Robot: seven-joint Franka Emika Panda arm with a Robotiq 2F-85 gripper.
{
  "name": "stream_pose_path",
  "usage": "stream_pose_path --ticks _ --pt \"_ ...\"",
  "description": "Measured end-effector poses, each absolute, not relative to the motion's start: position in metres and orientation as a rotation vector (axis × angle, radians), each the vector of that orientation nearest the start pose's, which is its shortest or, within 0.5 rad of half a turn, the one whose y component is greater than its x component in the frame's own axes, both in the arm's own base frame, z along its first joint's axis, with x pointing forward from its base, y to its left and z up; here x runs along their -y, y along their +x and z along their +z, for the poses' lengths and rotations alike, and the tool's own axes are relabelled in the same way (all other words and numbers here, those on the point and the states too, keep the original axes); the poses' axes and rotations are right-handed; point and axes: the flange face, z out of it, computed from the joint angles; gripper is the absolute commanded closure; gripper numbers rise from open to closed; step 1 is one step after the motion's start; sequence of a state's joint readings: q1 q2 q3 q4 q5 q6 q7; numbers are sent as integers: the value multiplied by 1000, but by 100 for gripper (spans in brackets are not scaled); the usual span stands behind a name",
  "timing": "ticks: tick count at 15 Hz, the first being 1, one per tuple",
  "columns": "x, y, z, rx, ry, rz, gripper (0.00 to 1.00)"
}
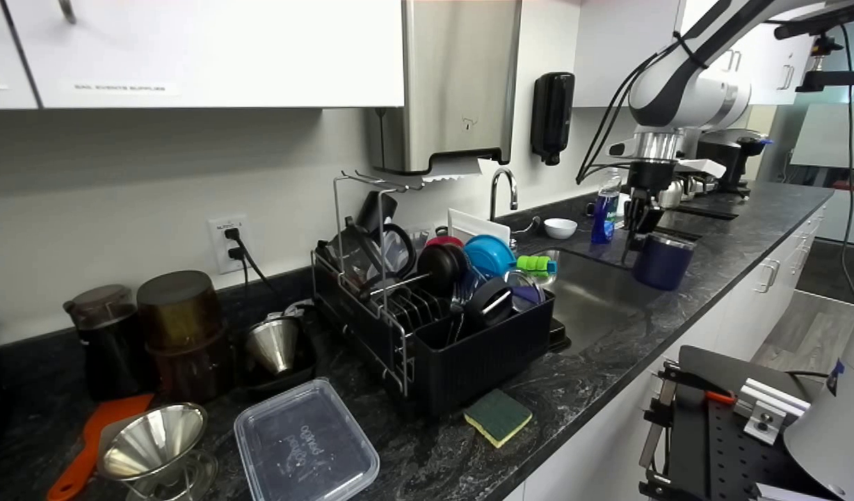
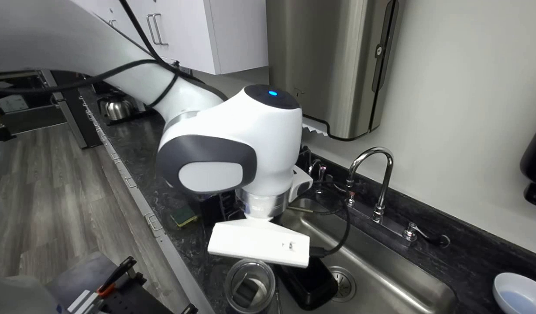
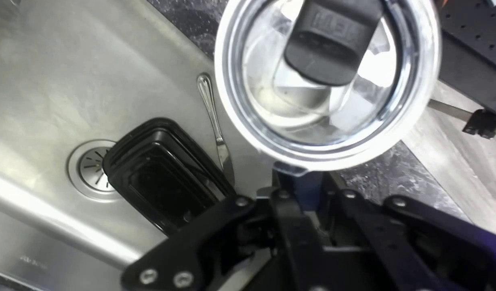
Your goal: Put the blue object on the dish rack
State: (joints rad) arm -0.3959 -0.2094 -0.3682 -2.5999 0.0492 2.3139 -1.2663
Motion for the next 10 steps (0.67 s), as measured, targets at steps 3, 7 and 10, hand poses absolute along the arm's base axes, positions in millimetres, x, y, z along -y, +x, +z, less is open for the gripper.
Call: stream_pose_path --ticks 3,7,10 --pt "276 301 333 795 -2841 -154 96" --pt "259 306 346 851 -2722 -246 96" --pt "248 313 352 861 -2625 -307 96"
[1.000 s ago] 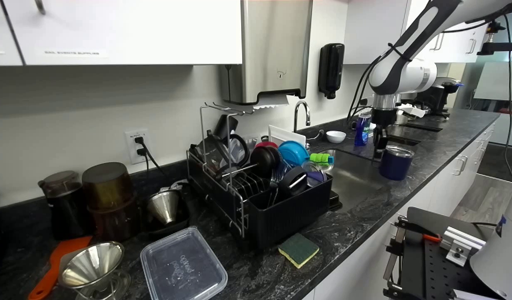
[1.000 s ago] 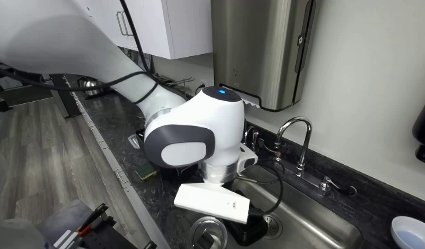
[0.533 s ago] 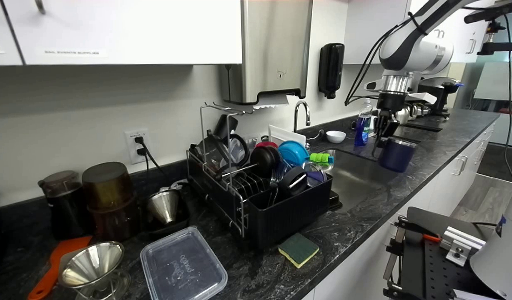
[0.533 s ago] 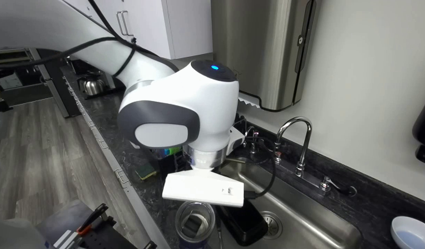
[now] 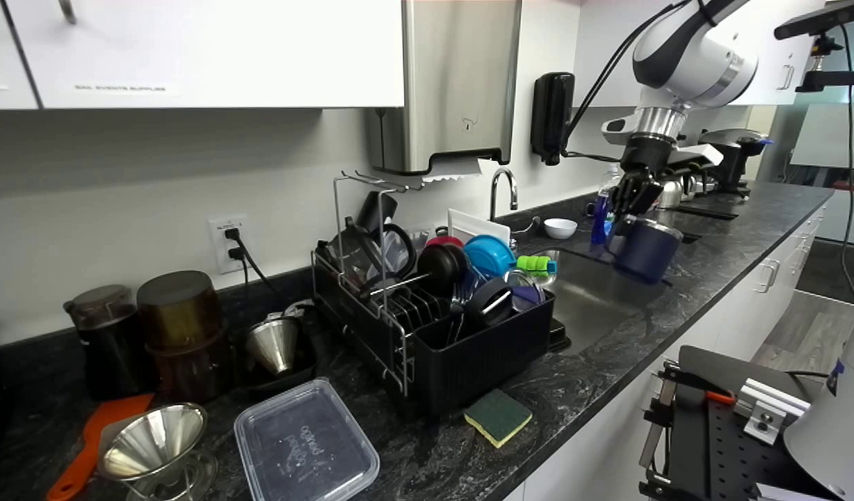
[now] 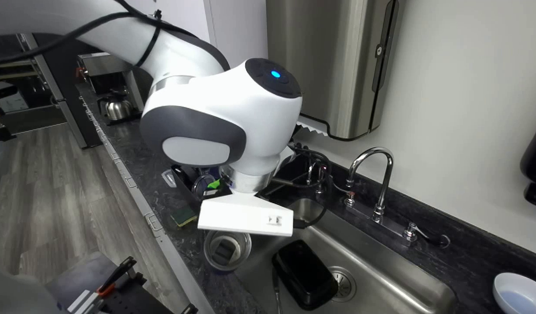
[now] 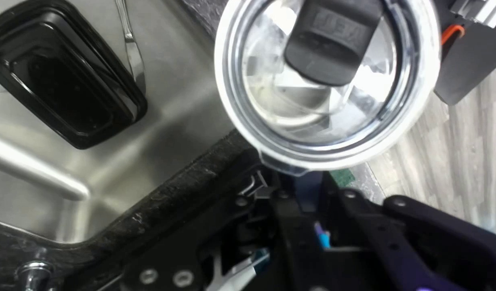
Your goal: Put the blue object on the dish rack
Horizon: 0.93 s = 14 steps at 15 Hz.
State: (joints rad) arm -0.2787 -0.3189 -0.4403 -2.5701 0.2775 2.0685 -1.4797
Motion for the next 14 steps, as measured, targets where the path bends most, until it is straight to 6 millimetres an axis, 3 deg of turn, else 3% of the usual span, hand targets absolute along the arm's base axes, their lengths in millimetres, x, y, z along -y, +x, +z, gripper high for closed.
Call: stream_pose_path --ticks 14 --pt "227 331 381 955 -2264 -343 96"
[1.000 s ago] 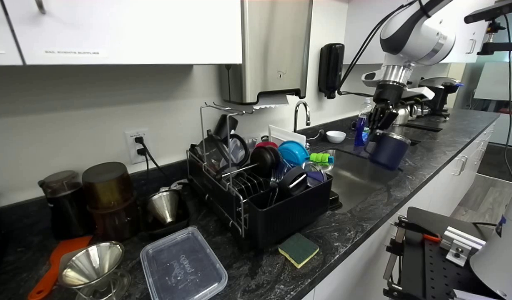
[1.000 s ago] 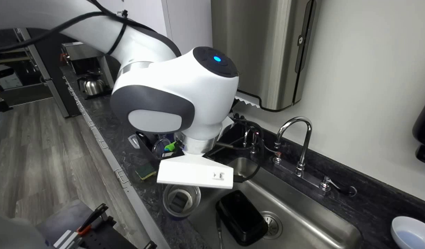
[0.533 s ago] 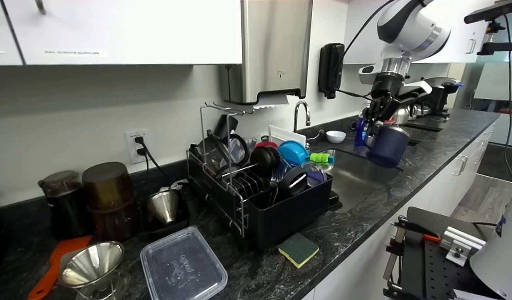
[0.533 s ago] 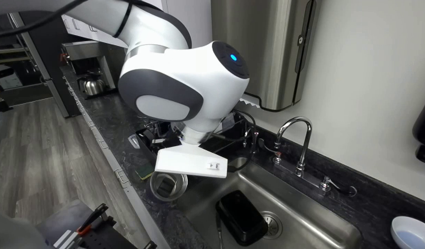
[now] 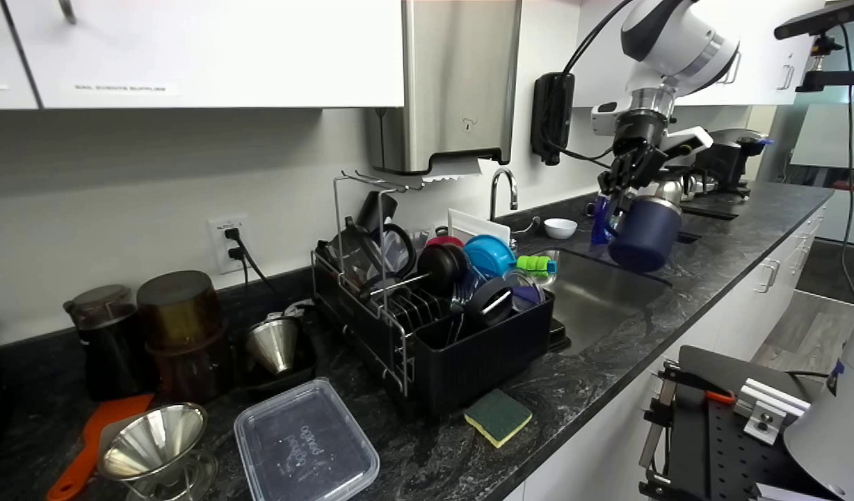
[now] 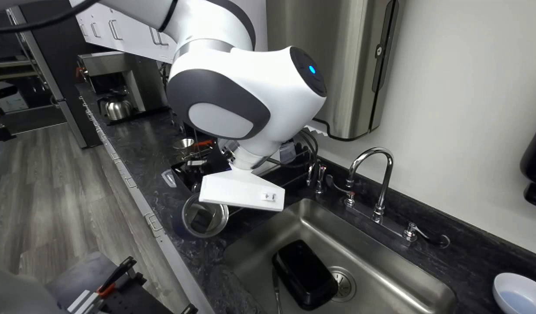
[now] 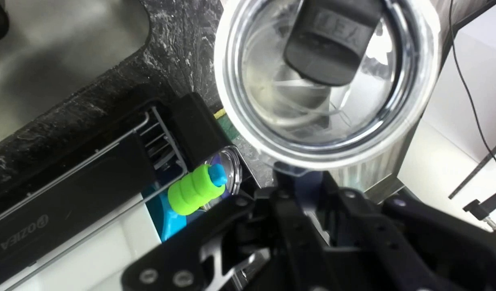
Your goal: Put the blue object on the dish rack
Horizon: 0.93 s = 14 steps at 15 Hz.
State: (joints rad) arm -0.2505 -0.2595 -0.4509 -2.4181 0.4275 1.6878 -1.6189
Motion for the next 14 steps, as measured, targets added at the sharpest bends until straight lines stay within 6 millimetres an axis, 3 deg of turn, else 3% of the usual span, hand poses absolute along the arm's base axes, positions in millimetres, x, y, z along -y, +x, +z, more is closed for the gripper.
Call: stream_pose_path --ticks 5,6,14 --pt "212 350 378 976 -2214 -329 96" --pt "209 354 377 981 -2212 -322 83" --pt "206 361 374 991 -2228 -309 83"
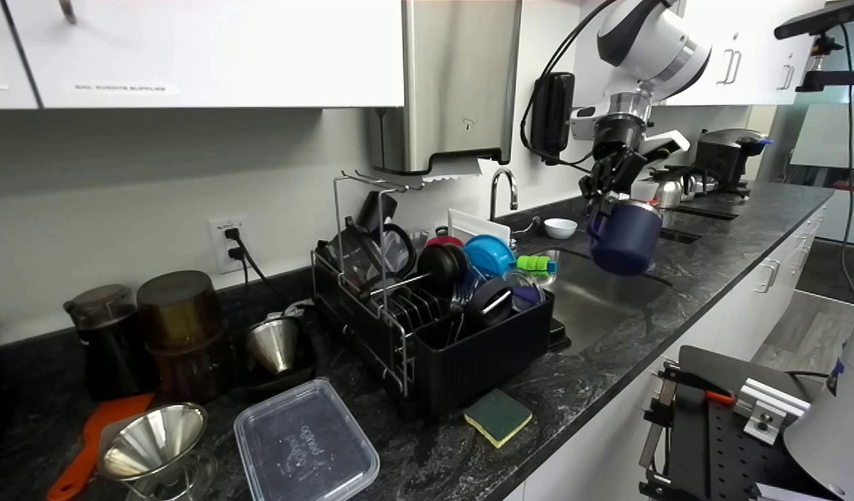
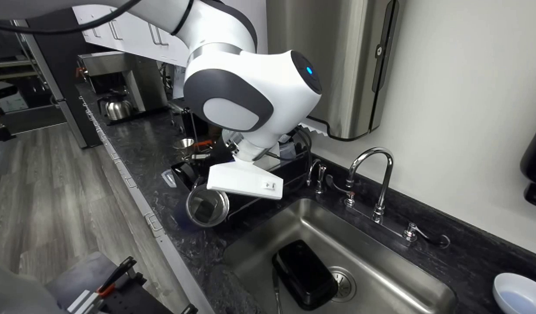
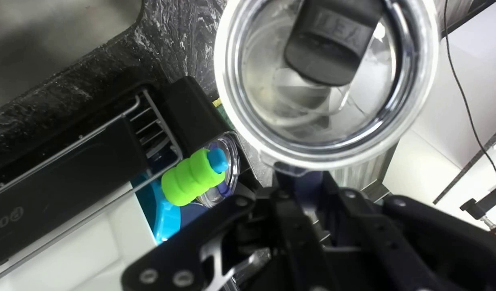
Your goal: Put the blue object on the dish rack
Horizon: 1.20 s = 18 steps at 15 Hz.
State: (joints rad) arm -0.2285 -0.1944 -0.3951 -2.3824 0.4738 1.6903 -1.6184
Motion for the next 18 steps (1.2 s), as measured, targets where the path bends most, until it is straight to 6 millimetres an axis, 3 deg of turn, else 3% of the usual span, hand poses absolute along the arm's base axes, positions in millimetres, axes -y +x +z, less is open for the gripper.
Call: stream_pose_path --ticks 4,5,9,13,18 --pt "206 361 374 991 -2229 -309 83" --pt "206 361 374 991 -2229 -309 96" --pt "201 362 374 993 -2208 -317 96" --pt "174 373 386 995 -2122 -388 96" --pt "138 380 419 1031 -2005 -485 96"
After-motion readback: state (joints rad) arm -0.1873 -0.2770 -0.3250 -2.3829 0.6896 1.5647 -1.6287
